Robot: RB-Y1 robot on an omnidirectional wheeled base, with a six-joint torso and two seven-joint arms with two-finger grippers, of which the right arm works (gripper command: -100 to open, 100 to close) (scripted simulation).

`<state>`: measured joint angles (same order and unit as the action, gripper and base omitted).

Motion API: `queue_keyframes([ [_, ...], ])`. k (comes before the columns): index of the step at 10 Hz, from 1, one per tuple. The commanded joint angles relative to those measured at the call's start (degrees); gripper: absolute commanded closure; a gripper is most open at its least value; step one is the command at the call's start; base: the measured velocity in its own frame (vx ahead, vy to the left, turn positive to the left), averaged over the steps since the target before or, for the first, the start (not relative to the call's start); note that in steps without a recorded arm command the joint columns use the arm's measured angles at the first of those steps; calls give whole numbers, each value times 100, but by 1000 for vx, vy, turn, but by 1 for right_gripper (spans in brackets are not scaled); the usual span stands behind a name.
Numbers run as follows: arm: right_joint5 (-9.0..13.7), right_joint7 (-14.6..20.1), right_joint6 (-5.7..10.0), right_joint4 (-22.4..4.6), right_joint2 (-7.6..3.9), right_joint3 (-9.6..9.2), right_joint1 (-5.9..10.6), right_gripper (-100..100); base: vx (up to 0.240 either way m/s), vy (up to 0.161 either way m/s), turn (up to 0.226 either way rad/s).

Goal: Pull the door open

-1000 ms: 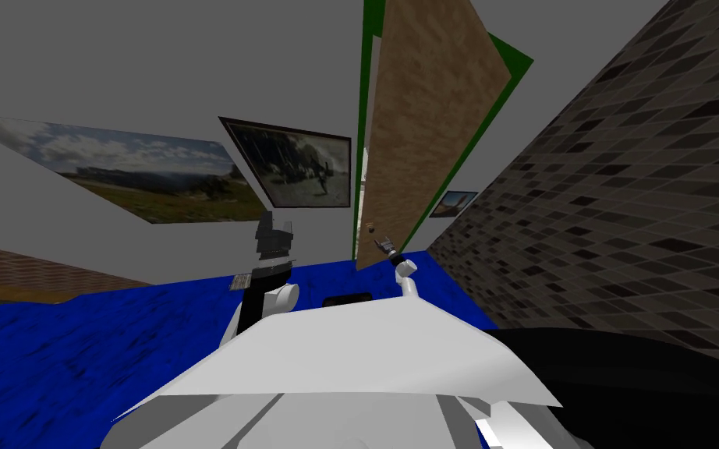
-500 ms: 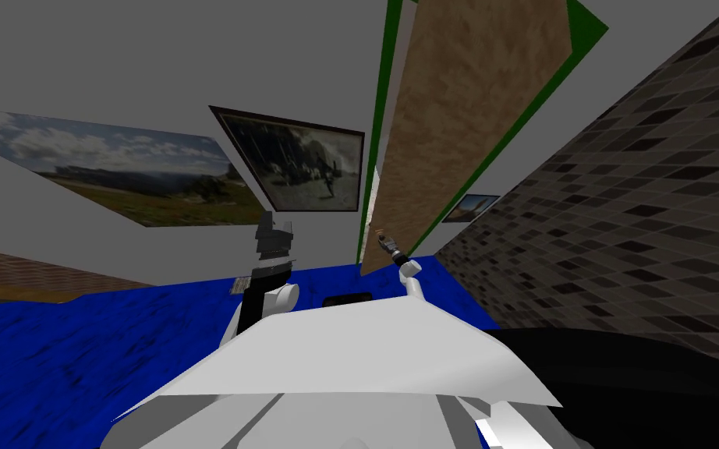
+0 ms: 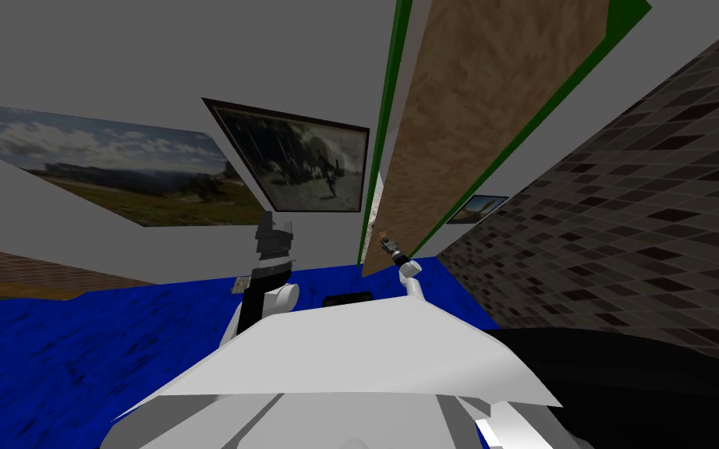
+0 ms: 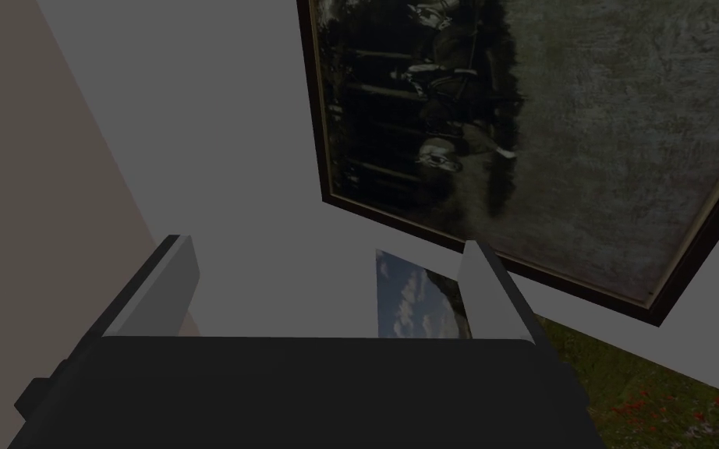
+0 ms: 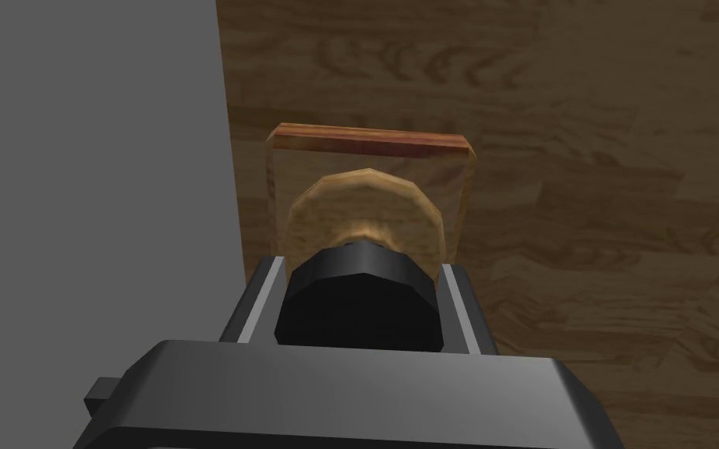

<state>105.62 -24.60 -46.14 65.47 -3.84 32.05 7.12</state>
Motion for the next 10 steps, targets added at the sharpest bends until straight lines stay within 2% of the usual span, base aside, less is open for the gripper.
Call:
queue_keyframes([
  [1,4,-3,2,8,-9,11,-4,100,-16,-7,-1],
  [3,4,-3,2,8,-9,11,-4,100,-4,-1,-1],
  [4,33,38,-165,-57,-81,-37,-32,100,-102,-84,103],
  [5,45,50,-214,-71,-106,-47,-38,100,-161,-127,114],
  [10,164,173,-730,-217,-350,-155,-98,100,-191,-144,89],
])
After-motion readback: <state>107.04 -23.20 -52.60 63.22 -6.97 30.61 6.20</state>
